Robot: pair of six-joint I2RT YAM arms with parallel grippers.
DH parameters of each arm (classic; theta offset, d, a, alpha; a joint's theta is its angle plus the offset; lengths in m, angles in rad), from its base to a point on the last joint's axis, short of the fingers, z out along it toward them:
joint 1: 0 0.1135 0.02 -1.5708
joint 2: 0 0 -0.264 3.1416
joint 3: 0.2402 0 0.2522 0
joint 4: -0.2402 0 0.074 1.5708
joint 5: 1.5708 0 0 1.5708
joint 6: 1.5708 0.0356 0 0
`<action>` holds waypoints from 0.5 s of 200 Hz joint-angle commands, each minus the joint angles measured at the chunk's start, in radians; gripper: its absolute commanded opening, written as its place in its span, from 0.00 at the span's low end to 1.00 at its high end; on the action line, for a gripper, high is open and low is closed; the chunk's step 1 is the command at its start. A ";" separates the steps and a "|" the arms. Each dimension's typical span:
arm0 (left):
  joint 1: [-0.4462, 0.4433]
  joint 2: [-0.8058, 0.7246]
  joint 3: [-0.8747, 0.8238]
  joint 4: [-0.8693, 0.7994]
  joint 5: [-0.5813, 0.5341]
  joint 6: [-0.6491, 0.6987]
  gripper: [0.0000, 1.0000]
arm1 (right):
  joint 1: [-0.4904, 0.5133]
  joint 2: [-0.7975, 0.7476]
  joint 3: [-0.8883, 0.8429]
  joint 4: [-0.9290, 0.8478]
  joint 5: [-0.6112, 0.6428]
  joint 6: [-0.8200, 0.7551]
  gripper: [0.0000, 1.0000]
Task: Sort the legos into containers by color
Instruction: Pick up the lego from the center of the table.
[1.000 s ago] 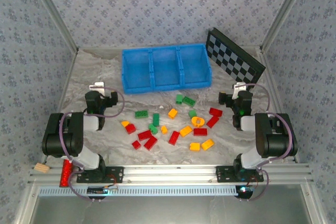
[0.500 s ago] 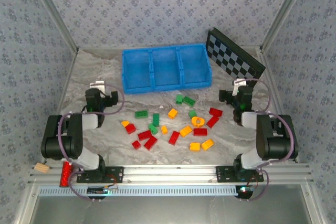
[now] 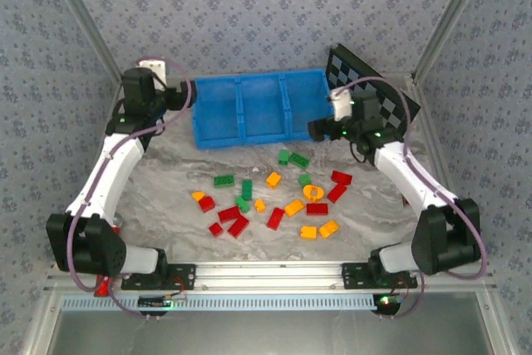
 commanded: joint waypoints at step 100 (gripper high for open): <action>0.005 0.077 0.092 -0.372 0.166 0.020 0.99 | 0.174 0.456 0.276 -0.421 0.112 -0.238 0.76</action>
